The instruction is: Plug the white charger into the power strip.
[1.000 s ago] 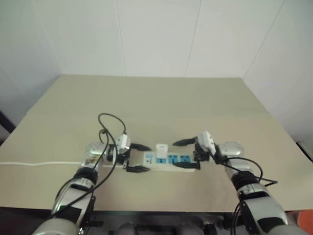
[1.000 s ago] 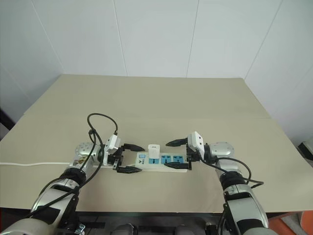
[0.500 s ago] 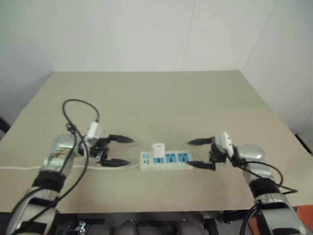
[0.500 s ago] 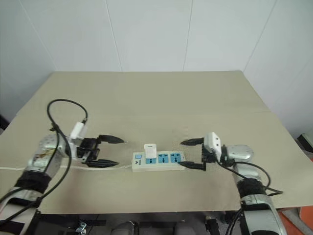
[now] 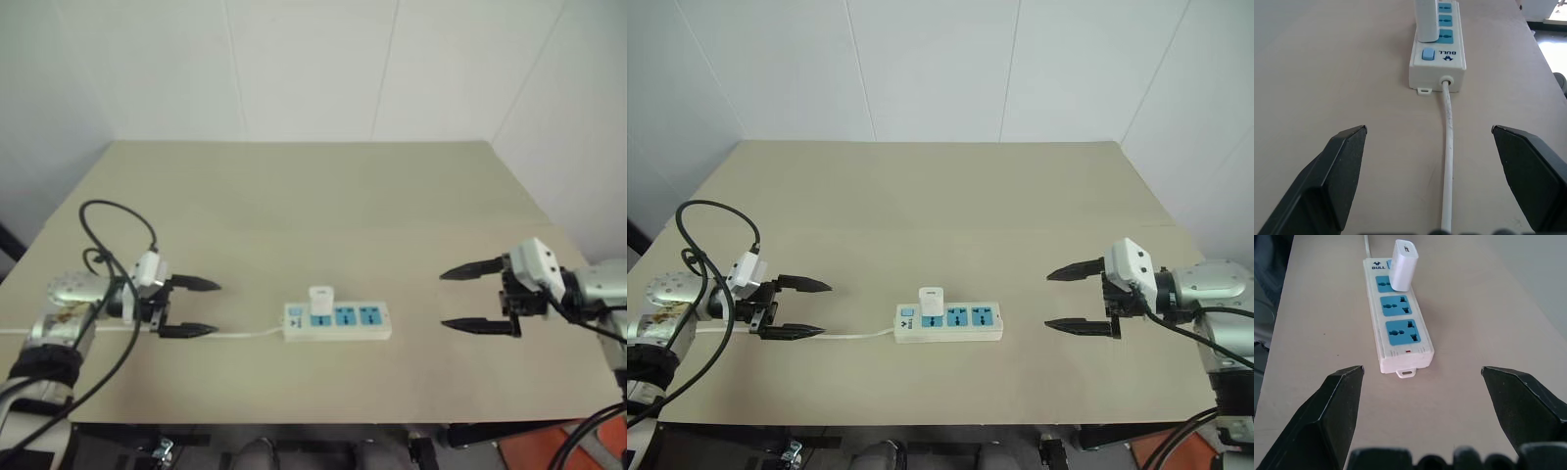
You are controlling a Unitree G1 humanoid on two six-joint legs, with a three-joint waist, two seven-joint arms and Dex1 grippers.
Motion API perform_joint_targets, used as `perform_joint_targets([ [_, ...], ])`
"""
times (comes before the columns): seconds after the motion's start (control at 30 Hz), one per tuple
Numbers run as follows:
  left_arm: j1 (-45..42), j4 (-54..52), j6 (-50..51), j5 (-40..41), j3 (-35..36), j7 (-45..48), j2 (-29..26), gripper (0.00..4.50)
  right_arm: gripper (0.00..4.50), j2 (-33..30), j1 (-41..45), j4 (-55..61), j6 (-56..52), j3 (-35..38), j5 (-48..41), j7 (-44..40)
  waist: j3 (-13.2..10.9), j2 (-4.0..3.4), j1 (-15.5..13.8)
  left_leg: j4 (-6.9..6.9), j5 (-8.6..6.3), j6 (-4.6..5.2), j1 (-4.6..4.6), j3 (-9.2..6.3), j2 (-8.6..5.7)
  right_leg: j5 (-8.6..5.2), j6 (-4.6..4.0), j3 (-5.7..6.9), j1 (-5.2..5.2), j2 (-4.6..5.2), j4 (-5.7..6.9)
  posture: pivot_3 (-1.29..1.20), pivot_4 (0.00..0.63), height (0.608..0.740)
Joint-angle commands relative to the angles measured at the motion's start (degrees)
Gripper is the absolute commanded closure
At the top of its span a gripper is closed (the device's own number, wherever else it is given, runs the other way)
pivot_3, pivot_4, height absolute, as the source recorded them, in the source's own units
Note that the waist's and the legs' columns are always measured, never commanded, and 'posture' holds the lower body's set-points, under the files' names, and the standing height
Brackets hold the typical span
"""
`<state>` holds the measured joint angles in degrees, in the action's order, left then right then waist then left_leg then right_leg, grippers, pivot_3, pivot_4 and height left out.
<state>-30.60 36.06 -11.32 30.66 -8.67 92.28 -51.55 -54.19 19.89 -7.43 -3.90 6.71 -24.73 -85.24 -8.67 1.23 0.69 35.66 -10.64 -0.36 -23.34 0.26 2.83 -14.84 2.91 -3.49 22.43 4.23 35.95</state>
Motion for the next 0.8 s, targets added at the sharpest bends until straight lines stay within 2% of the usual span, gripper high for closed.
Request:
perform_joint_targets([
  [0.03, -0.91, -0.24, -0.63, 0.18, 1.45, 0.22, 0.14, 0.05, 0.0, -1.17, -1.66, 2.72, -1.31, 2.49, -0.56, 2.02, 0.0, 0.0, 0.0, 0.0, 0.0, 0.0, 0.0, 0.0, 0.0, 0.0, 0.0, 0.0, 0.0, 0.0, 0.0, 0.0, 0.15, 0.74],
  [0.3, -1.56, -0.26, 0.03, -0.17, 1.15, 0.22, 1.24, 0.05, 0.0, -2.43, -5.13, 5.24, -4.06, 3.79, -1.36, 3.44, -0.01, 0.01, 0.0, 0.03, 0.0, 0.0, -0.03, 0.0, 0.0, 0.0, 0.02, 0.0, 0.0, 0.0, 0.01, 0.0, 0.15, 0.74],
  [0.8, -1.63, -1.4, 1.06, -0.9, 2.56, 0.22, 2.85, 0.05, 0.0, -2.52, -5.32, 4.77, -4.64, 3.51, -0.7, 4.67, -0.01, 0.01, 0.02, 0.08, 0.0, 0.0, -0.02, 0.0, 0.0, 0.0, 0.03, 0.0, -0.02, -0.02, 0.04, 0.0, 0.15, 0.74],
])
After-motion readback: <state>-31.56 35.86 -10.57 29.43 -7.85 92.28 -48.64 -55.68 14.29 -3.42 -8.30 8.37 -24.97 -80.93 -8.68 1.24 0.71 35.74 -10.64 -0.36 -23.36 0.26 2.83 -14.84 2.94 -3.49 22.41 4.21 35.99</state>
